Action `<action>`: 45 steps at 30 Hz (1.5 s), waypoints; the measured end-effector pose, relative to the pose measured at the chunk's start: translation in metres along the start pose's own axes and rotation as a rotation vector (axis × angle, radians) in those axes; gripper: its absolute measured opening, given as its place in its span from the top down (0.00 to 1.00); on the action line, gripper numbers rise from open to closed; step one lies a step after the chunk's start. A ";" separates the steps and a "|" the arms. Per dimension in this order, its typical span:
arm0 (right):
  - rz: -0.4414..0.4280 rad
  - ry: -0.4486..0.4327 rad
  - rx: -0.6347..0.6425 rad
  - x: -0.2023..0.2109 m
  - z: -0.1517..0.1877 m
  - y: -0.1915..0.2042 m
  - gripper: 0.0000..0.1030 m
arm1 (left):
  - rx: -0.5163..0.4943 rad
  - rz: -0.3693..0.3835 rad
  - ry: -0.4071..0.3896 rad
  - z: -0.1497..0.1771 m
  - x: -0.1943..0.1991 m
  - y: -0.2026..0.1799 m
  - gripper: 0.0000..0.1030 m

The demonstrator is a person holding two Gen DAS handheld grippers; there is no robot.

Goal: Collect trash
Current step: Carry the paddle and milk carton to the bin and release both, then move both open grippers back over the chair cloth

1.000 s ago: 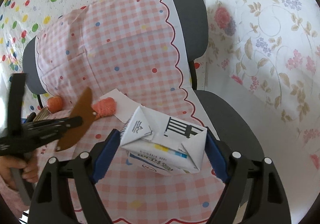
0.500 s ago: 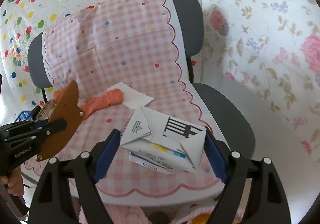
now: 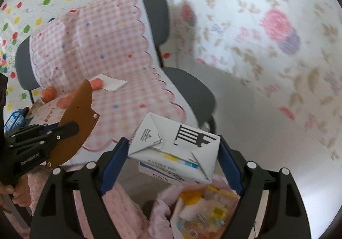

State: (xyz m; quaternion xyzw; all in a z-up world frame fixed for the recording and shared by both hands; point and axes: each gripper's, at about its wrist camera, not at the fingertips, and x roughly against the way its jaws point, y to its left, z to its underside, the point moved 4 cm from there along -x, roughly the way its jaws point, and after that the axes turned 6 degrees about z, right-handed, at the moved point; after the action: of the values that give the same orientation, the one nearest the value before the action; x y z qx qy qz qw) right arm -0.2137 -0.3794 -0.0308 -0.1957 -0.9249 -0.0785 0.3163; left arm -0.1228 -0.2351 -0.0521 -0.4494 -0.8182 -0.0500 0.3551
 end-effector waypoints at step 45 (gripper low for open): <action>0.037 0.006 -0.135 0.029 0.031 -0.068 0.19 | -0.005 -0.067 0.028 0.000 -0.004 -0.005 0.48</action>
State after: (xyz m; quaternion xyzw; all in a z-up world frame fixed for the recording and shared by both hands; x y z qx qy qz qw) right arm -0.2801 -0.4243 -0.0389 -0.2336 -0.9127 -0.1356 0.3065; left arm -0.1253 -0.2403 -0.0536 -0.4222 -0.8275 -0.0702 0.3635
